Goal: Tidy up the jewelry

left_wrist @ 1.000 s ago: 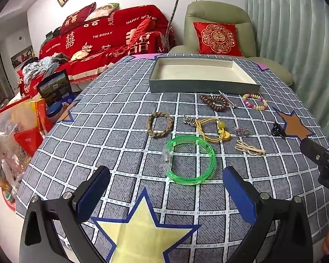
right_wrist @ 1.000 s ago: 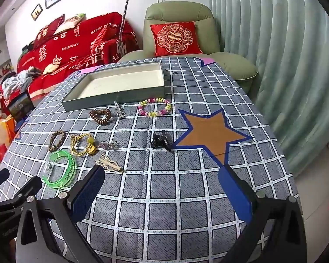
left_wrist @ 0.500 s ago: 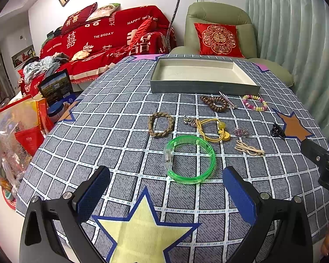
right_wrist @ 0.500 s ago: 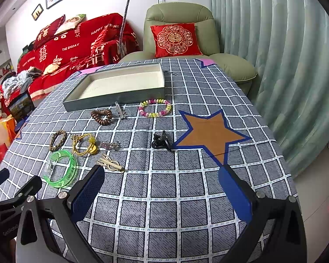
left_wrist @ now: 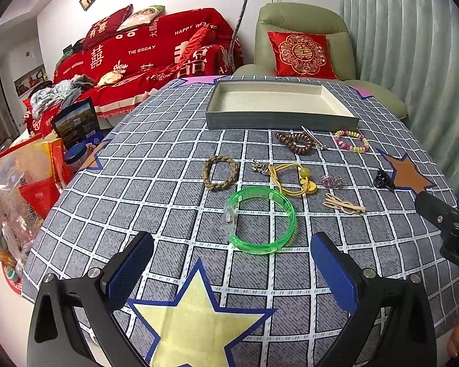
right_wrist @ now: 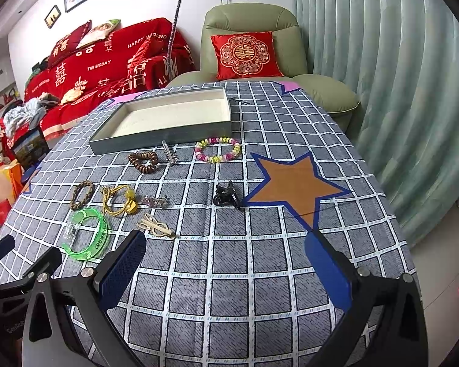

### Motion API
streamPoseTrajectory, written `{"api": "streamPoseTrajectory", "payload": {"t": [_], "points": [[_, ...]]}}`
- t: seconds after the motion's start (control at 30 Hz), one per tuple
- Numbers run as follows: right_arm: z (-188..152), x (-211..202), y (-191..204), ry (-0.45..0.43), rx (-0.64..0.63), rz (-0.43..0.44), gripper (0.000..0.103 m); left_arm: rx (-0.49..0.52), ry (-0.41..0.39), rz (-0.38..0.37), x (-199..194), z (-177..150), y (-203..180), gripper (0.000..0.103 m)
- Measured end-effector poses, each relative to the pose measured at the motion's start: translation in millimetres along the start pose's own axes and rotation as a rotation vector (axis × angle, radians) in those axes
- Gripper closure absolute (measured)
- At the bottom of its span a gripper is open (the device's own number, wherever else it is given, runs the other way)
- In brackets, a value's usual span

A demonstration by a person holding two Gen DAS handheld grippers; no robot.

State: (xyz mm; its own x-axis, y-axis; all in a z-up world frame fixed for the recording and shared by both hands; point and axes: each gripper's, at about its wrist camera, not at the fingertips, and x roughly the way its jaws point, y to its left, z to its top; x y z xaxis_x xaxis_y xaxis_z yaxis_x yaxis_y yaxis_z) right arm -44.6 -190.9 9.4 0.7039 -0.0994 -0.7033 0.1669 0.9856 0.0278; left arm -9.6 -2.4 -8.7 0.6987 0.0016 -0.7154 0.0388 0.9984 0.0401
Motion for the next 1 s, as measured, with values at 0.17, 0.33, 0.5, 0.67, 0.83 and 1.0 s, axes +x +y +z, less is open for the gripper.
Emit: {"api": "streamPoseTrajectory", "payload": {"t": [0.17,0.33,0.5,0.67,0.83,1.0], "points": [[-0.9,0.2,-0.8,0.007,0.005,-0.002,0.000,-0.005,0.006,-0.001,0.7,-0.8,0.5,0.000],[-2.5,2.1,-1.5,0.010,0.007,-0.002,0.000,-0.006,0.012,-0.002,2.1,-1.9,2.0,0.000],[-2.8,1.8,-1.5,0.010,0.007,-0.002,0.000,-0.006,0.015,-0.003,4.0,-1.9,2.2,0.000],[-2.9,2.1,-1.8,0.011,0.008,-0.001,0.000,-0.006,0.016,-0.003,4.0,-2.5,2.4,0.000],[-6.6,4.9,-1.2,0.014,0.007,-0.002,0.000,-0.006,0.017,-0.003,4.7,-3.2,2.1,0.000],[-6.8,5.2,-1.2,0.014,0.007,-0.002,0.000,-0.006,0.019,-0.004,6.0,-5.3,2.4,0.000]]}}
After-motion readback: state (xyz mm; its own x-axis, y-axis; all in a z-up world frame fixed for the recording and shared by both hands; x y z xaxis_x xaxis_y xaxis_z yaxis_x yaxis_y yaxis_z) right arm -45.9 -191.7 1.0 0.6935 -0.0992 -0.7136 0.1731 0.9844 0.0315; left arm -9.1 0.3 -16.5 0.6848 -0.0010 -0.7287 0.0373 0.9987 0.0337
